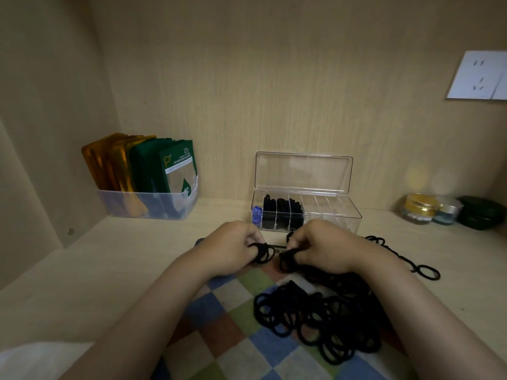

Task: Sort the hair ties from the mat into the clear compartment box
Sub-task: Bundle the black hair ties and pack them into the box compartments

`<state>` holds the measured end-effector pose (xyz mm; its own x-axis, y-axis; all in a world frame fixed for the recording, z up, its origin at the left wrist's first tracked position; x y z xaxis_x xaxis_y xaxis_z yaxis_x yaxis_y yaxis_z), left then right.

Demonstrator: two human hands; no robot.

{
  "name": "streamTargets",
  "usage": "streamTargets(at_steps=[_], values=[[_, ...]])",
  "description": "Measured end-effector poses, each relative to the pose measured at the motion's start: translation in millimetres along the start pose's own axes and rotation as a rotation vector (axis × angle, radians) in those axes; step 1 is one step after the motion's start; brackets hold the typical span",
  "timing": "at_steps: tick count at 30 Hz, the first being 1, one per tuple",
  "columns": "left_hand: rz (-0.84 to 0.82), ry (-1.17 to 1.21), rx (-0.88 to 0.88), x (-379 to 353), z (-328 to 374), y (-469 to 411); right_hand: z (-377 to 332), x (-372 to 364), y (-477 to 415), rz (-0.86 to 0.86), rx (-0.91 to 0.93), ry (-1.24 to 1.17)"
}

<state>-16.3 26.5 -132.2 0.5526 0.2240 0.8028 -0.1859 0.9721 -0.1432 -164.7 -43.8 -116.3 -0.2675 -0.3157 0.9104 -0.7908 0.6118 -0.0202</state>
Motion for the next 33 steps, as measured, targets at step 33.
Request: streamTargets(at_steps=[33], values=[[-0.236,0.856,0.071,-33.9,14.7,-14.0,7.9,-0.4,-13.7,0.372,-0.143,-0.417]])
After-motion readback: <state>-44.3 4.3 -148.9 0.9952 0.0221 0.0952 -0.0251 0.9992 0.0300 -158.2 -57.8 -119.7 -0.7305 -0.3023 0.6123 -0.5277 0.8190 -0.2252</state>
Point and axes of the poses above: each hand's wrist, its own y-axis away from the middle knuckle, its own x-axis out of the back of the hand, z = x × y, the point moved 7 cm from there along -y, towards the middle knuckle, and after that the axes turned 4 degrees about z, right-handed, at the moved point
